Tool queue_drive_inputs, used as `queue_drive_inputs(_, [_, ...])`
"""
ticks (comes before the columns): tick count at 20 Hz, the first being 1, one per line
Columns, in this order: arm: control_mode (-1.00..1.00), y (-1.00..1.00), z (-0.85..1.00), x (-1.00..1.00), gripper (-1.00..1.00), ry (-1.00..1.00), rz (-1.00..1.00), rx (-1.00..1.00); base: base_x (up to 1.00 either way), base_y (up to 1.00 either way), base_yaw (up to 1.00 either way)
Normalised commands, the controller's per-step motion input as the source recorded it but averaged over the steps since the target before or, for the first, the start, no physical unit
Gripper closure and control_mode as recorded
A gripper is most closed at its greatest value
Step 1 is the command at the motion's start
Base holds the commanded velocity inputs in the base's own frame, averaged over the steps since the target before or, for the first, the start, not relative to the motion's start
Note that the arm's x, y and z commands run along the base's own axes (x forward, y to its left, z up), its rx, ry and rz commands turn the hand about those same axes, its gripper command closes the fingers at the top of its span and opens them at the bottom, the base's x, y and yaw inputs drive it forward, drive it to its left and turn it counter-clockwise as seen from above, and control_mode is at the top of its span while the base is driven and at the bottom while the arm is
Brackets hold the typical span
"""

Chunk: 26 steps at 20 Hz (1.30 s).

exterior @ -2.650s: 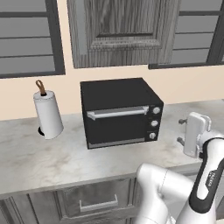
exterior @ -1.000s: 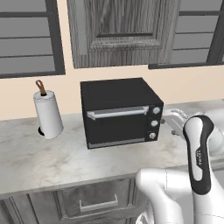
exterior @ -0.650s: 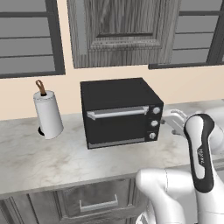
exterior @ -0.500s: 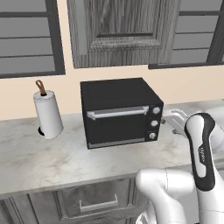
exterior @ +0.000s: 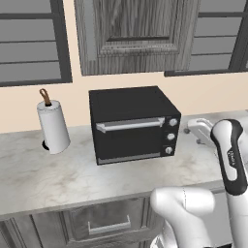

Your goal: Pull the toaster oven rack outwards. Pick up the baguette from the plate and place it on the toaster oven rack. Close the toaster oven door fully and set the temperature to the lowest setting.

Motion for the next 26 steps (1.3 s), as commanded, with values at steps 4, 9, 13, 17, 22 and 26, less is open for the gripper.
queue_drive_inputs(4, [-1.0,0.0,-0.03,0.31,-1.0,-0.05,0.08,-0.09,0.0,0.0,0.0])
queue_drive_inputs(9, [-1.0,-0.03,-0.06,0.15,-1.0,-0.03,0.05,-0.1,0.0,0.0,0.0])
queue_drive_inputs(13, [-1.0,-0.02,0.0,0.06,-1.0,-0.07,0.01,-0.11,0.0,0.0,0.0])
queue_drive_inputs(17, [-1.0,0.01,0.0,0.1,-1.0,-0.09,0.0,-0.07,0.0,0.0,0.0])
queue_drive_inputs(22, [-1.0,0.0,0.0,0.05,-1.0,-0.02,0.0,0.0,0.0,0.0,0.0])
queue_drive_inputs(26, [-1.0,0.0,-0.07,0.25,-1.0,-0.07,0.0,0.0,0.0,0.0,0.0])
